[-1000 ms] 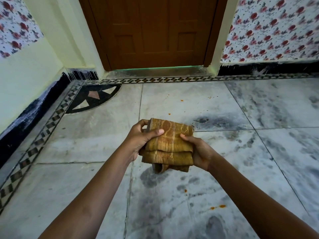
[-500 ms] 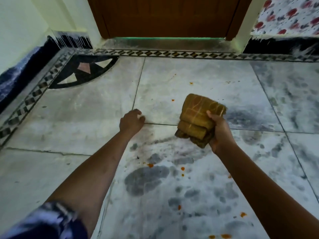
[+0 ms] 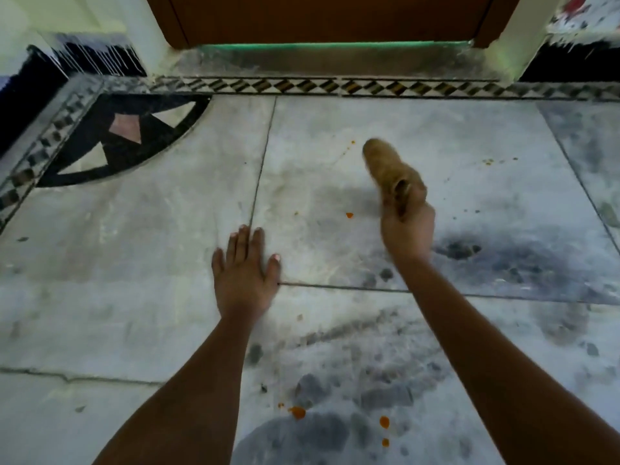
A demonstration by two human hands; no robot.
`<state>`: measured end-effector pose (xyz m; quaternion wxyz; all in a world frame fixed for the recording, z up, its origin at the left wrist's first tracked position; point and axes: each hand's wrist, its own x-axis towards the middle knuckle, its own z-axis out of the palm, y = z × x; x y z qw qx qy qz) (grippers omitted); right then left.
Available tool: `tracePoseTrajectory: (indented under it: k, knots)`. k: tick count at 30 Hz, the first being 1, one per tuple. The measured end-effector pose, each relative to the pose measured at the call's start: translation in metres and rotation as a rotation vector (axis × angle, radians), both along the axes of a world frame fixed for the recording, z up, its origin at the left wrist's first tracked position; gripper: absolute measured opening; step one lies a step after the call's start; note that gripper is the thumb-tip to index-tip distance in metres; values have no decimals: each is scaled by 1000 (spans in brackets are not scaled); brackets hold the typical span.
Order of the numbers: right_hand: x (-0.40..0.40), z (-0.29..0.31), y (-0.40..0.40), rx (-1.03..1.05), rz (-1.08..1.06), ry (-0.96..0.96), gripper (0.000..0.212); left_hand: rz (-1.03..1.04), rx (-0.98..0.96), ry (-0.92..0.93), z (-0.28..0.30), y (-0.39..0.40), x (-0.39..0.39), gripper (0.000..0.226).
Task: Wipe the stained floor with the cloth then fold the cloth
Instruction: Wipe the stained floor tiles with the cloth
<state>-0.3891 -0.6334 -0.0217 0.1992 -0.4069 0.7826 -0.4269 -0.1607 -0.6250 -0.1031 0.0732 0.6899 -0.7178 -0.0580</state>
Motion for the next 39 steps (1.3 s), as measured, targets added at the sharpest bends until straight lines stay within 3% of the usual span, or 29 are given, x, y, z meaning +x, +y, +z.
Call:
tracePoseTrajectory:
  k: [4,8,12,16,22,26,30,33,36,39]
  knots:
    - [26,-32,-6,185,301,209,41,16,-6,26,0,0,0,69]
    - [28,-36,-3,386,621,498,69,36,1,50,-1,-1,1,67]
    - [5,-33,-21,265,632,613,91,35,5,52,-1,-2,0,65]
    - [15,-57,-43,428,670,739,104,27,7,36,-4,-2,1,65]
    - [52,-61,-35,272,912,728,92,5,3,25,-1,-2,1,65]
    - [28,-70,9,257,771,757,82,24,0,46,1,-2,1,64]
    - [42,-66,-39,369,626,685,88,18,5,42,-1,-3,1,63]
    - [73,-63,-71,342,710,709,86,24,5,18,-2,-3,0,62]
    - [60,-66,-54,271,795,742,76,20,-2,39,-2,-3,0,62]
    - [30,-70,-22,266,655,702,69,23,-8,63,-1,-2,1,63]
